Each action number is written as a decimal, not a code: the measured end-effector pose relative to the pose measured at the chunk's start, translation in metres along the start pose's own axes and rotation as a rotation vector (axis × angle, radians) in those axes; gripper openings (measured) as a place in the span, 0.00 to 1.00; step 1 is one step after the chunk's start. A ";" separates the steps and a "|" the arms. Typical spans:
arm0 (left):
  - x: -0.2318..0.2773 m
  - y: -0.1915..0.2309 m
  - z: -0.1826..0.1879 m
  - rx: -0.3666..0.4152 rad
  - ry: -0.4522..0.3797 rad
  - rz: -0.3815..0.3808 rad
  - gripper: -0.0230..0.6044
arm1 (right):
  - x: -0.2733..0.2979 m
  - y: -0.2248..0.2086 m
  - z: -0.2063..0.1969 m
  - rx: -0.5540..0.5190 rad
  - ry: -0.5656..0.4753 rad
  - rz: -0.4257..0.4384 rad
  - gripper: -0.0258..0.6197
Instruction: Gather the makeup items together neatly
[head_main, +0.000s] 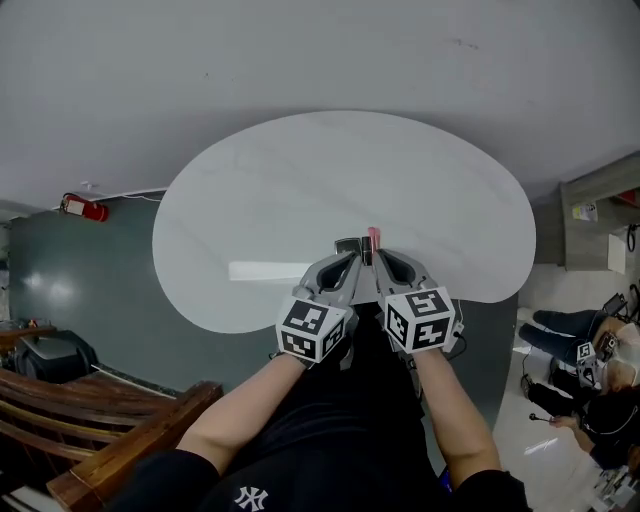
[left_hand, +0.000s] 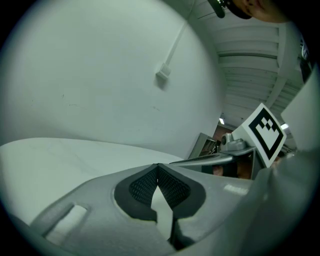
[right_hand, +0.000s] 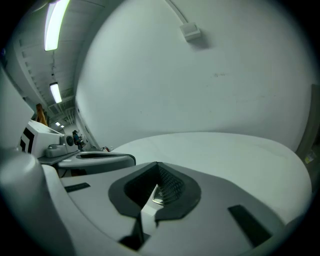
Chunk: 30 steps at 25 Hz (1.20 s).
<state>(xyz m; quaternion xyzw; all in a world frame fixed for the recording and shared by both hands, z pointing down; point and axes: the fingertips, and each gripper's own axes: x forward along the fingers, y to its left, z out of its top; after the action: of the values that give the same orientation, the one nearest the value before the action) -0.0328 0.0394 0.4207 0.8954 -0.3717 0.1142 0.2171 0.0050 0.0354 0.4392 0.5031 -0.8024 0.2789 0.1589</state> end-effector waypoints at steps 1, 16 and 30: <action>-0.004 -0.003 0.008 0.007 -0.013 -0.007 0.05 | -0.004 0.004 0.007 -0.011 -0.014 0.003 0.06; -0.068 -0.028 0.119 0.086 -0.229 -0.012 0.05 | -0.062 0.053 0.116 -0.154 -0.266 0.000 0.06; -0.086 -0.040 0.147 0.123 -0.310 0.001 0.05 | -0.088 0.077 0.141 -0.244 -0.373 0.007 0.06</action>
<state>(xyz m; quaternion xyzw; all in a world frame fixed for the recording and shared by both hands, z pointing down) -0.0578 0.0486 0.2475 0.9137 -0.3934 -0.0028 0.1019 -0.0213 0.0389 0.2585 0.5203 -0.8474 0.0822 0.0665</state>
